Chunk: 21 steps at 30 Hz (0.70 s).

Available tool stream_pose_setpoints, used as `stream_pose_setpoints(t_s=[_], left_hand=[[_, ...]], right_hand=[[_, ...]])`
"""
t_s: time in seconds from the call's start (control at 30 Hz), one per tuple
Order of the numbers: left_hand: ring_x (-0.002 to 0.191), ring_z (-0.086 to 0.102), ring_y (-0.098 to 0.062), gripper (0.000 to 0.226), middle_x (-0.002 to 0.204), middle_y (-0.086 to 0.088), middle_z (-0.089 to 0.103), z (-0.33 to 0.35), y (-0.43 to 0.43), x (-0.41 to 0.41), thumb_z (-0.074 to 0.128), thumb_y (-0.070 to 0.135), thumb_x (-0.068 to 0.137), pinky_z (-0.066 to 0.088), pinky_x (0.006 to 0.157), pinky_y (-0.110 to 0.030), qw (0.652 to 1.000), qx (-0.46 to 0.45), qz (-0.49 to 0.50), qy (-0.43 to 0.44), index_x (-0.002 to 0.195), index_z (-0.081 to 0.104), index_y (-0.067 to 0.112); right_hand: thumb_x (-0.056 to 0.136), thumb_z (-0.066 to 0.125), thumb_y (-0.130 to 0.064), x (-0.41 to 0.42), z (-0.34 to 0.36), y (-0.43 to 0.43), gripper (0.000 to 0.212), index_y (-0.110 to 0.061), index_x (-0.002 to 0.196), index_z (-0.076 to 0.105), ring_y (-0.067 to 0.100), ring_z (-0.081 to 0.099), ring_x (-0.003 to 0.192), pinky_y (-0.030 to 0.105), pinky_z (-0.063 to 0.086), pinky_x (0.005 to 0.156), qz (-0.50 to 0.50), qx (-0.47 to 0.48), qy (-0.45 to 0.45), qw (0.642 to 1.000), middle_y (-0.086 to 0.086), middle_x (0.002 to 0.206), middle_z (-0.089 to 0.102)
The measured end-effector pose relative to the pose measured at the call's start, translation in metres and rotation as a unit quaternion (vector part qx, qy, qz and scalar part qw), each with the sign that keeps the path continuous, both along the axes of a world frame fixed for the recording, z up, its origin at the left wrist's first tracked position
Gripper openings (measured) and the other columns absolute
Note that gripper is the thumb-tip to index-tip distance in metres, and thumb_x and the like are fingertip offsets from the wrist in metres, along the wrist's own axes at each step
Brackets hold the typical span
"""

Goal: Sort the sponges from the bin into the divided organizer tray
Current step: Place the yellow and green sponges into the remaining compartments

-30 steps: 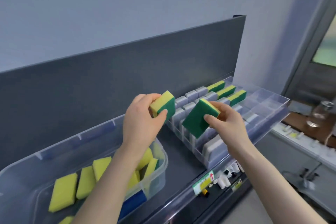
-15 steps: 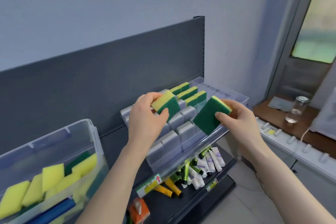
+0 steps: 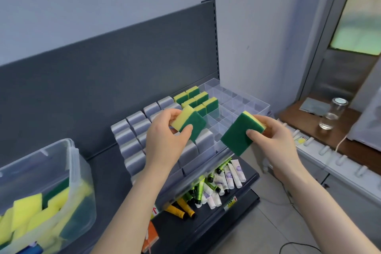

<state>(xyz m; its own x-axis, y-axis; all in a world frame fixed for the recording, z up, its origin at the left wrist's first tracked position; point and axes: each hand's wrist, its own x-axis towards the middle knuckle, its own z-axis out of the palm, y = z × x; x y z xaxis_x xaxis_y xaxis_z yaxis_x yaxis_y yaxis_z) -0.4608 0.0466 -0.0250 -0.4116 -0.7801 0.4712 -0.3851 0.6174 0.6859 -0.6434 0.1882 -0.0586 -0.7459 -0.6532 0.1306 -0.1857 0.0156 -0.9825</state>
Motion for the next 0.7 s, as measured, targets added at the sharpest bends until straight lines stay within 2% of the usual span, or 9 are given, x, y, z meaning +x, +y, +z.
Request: stream_pose_setpoints(t_s=[0.07, 0.2, 0.3, 0.37, 0.43, 0.53, 0.7], left_hand=[[0.087, 0.057, 0.005, 0.028, 0.094, 0.022, 0.061, -0.003, -0.011, -0.012, 0.073, 0.029, 0.079, 0.049, 0.063, -0.01, 1.0, 0.005, 0.0, 0.009, 0.097, 0.055, 0.039], [0.086, 0.058, 0.006, 0.026, 0.091, 0.023, 0.062, -0.001, -0.036, -0.036, 0.074, 0.03, 0.078, 0.048, 0.064, -0.009, 0.999, 0.015, 0.008, 0.036, 0.095, 0.056, 0.038], [0.086, 0.059, 0.001, 0.027, 0.092, 0.021, 0.062, -0.004, -0.056, -0.052, 0.074, 0.028, 0.077, 0.052, 0.07, -0.022, 0.998, 0.024, 0.029, 0.055, 0.094, 0.055, 0.039], [0.086, 0.06, -0.002, 0.027, 0.093, 0.019, 0.063, -0.008, -0.067, -0.06, 0.073, 0.028, 0.077, 0.054, 0.071, -0.029, 0.997, 0.034, 0.04, 0.06, 0.095, 0.055, 0.037], [0.086, 0.06, -0.005, 0.027, 0.093, 0.019, 0.063, -0.012, -0.077, -0.066, 0.073, 0.028, 0.077, 0.055, 0.07, -0.031, 0.996, 0.043, 0.051, 0.058, 0.094, 0.054, 0.038], [0.086, 0.061, -0.005, 0.028, 0.092, 0.021, 0.063, -0.016, -0.09, -0.071, 0.072, 0.026, 0.078, 0.054, 0.069, -0.03, 0.995, 0.052, 0.06, 0.058, 0.094, 0.053, 0.038], [0.086, 0.059, 0.002, 0.029, 0.094, 0.021, 0.063, -0.021, -0.102, -0.081, 0.069, 0.025, 0.079, 0.053, 0.069, -0.023, 0.996, 0.06, 0.052, 0.05, 0.101, 0.055, 0.037]], right_hand=[[0.082, 0.065, -0.013, -0.01, -0.003, -0.009, 0.031, -0.036, 0.104, 0.063, 0.018, 0.065, 0.081, 0.027, 0.053, 0.06, -0.005, -0.003, -0.005, 1.0, -0.003, 0.087, 0.069], [0.081, 0.066, -0.011, -0.029, -0.001, -0.033, 0.033, -0.033, 0.105, 0.063, 0.019, 0.065, 0.086, 0.037, 0.054, 0.075, -0.01, 0.003, -0.009, 1.0, -0.001, 0.089, 0.069], [0.081, 0.065, -0.009, -0.045, 0.006, -0.055, 0.033, -0.036, 0.1, 0.063, 0.019, 0.065, 0.084, 0.034, 0.054, 0.073, -0.002, 0.0, -0.002, 1.0, -0.001, 0.085, 0.069], [0.08, 0.066, -0.01, -0.057, 0.01, -0.071, 0.034, -0.041, 0.093, 0.062, 0.015, 0.064, 0.079, 0.031, 0.054, 0.069, -0.005, 0.003, 0.015, 1.0, -0.006, 0.081, 0.068], [0.079, 0.068, -0.012, -0.068, 0.012, -0.084, 0.035, -0.044, 0.089, 0.061, 0.011, 0.064, 0.08, 0.032, 0.054, 0.073, -0.008, 0.011, 0.03, 0.999, -0.011, 0.08, 0.068], [0.077, 0.069, -0.012, -0.081, 0.013, -0.101, 0.036, -0.045, 0.088, 0.061, 0.01, 0.065, 0.08, 0.031, 0.056, 0.074, -0.001, 0.012, 0.039, 0.999, -0.014, 0.08, 0.069], [0.075, 0.068, -0.01, -0.098, 0.008, -0.124, 0.04, -0.042, 0.099, 0.063, 0.015, 0.066, 0.083, 0.038, 0.057, 0.077, 0.018, 0.014, 0.045, 0.999, -0.011, 0.087, 0.07]])
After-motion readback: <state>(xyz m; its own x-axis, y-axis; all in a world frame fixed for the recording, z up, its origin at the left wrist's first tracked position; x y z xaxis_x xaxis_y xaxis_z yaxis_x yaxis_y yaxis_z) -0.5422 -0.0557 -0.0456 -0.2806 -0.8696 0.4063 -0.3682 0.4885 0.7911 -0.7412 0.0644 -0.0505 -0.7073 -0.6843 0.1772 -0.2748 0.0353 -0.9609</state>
